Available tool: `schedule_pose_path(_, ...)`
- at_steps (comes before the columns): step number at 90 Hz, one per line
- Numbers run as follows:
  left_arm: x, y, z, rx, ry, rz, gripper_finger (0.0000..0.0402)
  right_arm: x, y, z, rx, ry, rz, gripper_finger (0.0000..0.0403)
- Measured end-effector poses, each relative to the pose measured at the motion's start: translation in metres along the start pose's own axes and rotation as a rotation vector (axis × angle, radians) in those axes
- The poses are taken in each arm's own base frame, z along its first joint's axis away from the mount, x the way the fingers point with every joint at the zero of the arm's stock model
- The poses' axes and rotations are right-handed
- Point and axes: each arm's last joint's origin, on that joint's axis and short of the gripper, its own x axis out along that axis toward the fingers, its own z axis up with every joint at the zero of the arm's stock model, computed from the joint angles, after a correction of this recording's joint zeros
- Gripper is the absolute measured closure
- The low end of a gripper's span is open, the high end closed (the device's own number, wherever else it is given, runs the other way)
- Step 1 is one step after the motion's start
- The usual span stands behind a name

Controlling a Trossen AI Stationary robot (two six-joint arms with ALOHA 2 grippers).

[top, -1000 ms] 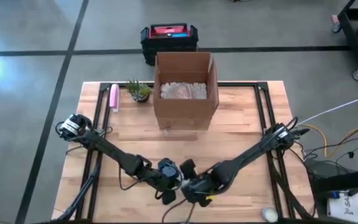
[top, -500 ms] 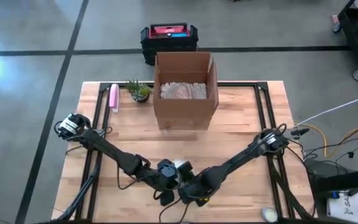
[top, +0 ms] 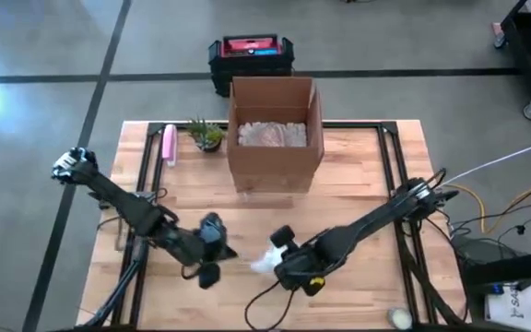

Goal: Wrap mug
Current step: Wrap the gray mug with the bubble wrap, then put the wrapped gray mug into the cardboard box

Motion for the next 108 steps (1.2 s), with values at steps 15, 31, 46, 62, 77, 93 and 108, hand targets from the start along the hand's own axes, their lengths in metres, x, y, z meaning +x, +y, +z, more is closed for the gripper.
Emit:
schedule_pose_path(15, -0.022, 0.01, 0.004, 0.006, -0.039, 0.019, 0.0402, -0.068, -0.038, -0.007, 0.071, -0.191, -0.106, 0.0403)
schedule_pose_path(31, -0.021, 0.011, 0.002, 0.041, -0.03, 0.028, 0.0402, -0.073, -0.063, -0.022, 0.2, -0.175, -0.12, 0.0403)
schedule_pose_path(46, -0.006, 0.008, -0.004, 0.061, 0.009, 0.06, 0.0402, -0.053, -0.064, -0.023, 0.262, -0.15, -0.02, 0.0403)
schedule_pose_path(62, 0.005, 0.006, -0.009, 0.063, 0.035, 0.082, 0.0402, -0.017, -0.055, -0.023, 0.269, -0.069, 0.075, 0.0361)
schedule_pose_path(77, 0.024, 0.008, -0.012, 0.049, 0.042, 0.146, 0.0402, 0.015, -0.045, -0.03, 0.318, 0.059, 0.136, 0.028)
schedule_pose_path(93, 0.069, 0.026, -0.019, 0.08, 0.093, 0.309, 0.0402, 0.04, -0.033, -0.051, 0.378, 0.18, 0.138, 0.0207)
schedule_pose_path(108, 0.121, 0.054, -0.018, 0.131, 0.112, 0.454, 0.0402, 0.071, -0.02, -0.068, 0.428, 0.192, 0.032, 0.0175)
